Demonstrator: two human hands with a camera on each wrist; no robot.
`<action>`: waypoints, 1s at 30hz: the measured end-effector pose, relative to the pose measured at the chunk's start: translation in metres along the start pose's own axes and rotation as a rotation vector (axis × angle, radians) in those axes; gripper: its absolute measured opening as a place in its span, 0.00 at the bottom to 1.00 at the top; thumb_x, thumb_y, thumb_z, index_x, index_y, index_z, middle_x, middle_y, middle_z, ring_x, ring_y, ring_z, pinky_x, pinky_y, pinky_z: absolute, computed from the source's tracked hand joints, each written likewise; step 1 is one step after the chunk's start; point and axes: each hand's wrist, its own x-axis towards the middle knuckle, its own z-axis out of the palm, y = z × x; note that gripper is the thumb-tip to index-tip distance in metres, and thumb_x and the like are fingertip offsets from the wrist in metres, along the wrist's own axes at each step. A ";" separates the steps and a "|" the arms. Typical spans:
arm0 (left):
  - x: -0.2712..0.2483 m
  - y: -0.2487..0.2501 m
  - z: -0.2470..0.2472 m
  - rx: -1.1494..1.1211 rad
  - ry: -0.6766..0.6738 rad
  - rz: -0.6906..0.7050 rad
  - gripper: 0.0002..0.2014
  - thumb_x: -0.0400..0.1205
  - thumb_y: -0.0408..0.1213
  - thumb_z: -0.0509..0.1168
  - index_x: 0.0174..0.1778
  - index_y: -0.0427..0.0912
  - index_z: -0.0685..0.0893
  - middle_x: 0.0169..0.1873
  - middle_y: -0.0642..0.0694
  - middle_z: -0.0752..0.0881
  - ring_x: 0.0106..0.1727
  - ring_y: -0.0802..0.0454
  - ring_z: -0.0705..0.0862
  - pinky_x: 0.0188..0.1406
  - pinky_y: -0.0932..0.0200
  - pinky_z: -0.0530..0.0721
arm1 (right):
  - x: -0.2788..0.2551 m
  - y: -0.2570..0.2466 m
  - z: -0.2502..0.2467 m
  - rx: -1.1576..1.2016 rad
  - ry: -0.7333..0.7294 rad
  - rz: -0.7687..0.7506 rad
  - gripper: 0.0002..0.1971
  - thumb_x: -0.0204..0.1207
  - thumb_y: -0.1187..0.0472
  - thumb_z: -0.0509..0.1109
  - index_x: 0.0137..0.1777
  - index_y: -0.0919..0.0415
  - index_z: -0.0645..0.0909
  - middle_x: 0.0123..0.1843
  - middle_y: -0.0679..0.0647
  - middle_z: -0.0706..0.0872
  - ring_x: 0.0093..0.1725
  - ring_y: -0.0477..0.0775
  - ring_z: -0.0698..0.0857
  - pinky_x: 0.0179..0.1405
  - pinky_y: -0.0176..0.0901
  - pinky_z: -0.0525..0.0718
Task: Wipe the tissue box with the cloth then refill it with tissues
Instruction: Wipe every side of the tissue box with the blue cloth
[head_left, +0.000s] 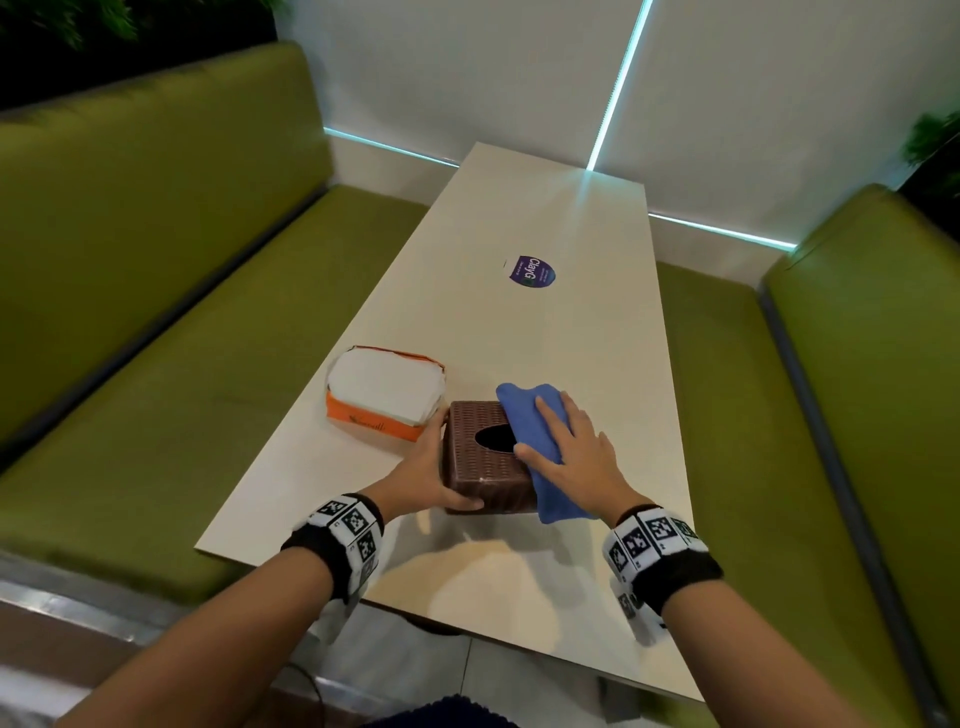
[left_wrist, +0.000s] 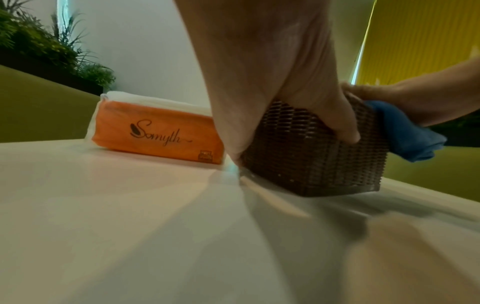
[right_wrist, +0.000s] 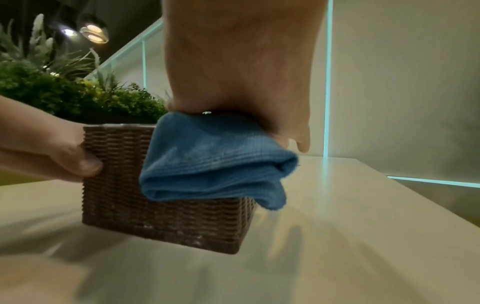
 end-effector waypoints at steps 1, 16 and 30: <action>0.000 -0.004 0.000 0.001 -0.010 0.002 0.62 0.58 0.34 0.87 0.78 0.57 0.49 0.74 0.52 0.67 0.75 0.57 0.71 0.75 0.54 0.72 | -0.001 0.000 0.000 0.019 -0.003 -0.007 0.37 0.76 0.29 0.55 0.83 0.34 0.49 0.88 0.47 0.44 0.85 0.53 0.52 0.81 0.65 0.57; 0.007 -0.022 0.004 0.035 -0.038 0.049 0.64 0.57 0.35 0.88 0.79 0.51 0.49 0.76 0.49 0.64 0.77 0.56 0.66 0.73 0.66 0.68 | 0.007 -0.016 -0.037 0.543 0.390 0.028 0.20 0.86 0.57 0.60 0.77 0.53 0.70 0.82 0.54 0.67 0.79 0.53 0.68 0.75 0.42 0.68; 0.013 -0.034 0.007 0.129 0.040 0.124 0.65 0.52 0.46 0.87 0.79 0.48 0.51 0.75 0.44 0.68 0.77 0.50 0.71 0.77 0.42 0.73 | 0.000 -0.070 0.017 -0.109 -0.003 -0.081 0.26 0.87 0.53 0.53 0.84 0.51 0.57 0.87 0.49 0.55 0.86 0.53 0.53 0.84 0.50 0.47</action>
